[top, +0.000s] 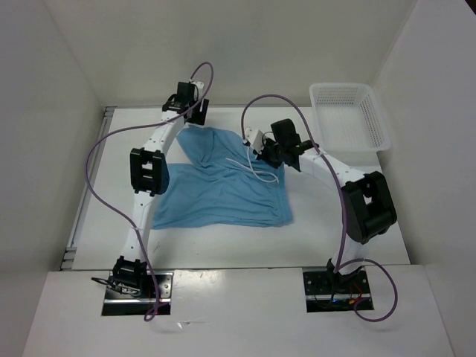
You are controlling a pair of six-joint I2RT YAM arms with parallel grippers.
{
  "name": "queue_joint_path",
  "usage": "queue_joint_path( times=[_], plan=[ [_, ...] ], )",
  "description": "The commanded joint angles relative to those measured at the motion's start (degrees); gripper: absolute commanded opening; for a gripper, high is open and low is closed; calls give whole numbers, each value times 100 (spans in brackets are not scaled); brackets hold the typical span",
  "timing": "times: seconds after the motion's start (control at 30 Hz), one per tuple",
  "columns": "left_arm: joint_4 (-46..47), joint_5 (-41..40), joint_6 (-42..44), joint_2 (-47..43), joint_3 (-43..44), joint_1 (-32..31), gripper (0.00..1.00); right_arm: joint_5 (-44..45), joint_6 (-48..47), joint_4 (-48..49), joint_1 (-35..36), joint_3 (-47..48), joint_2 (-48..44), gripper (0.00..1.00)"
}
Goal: Fold and stack the shorts
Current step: Fold the shorts
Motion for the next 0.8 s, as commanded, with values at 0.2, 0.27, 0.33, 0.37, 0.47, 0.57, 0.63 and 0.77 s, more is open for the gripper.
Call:
queue_joint_path(
  times=[0.2,0.27,0.33,0.37,0.47,0.57,0.63,0.77],
  plan=[
    [-1600,834,16,750,1435,-28,78,55,-143,-165,-6,-159,24,0],
    [-1823,940,16,884,1673,-28,78,56,-143,-164,-6,-107,25,0],
    [-1824,940,16,884,1551,-28,78,56,-143,-164,-6,-106,85,0],
    [-1824,1010,16,884,1551,-28,78,56,-143,-164,-6,-54,86,0],
    [-1955,1203,16,937,1551,-133,75,109,-143,-111,-6,-54,139,0],
    [-2087,1274,16,937,1489,-195,70,214,-195,-58,-6,-1,139,0],
    [-2087,1221,16,1007,1437,-195,66,214,-196,-58,-6,-1,139,0],
    [-2087,1169,16,1060,1576,-195,26,214,-196,-58,-6,-1,139,0]
  ],
)
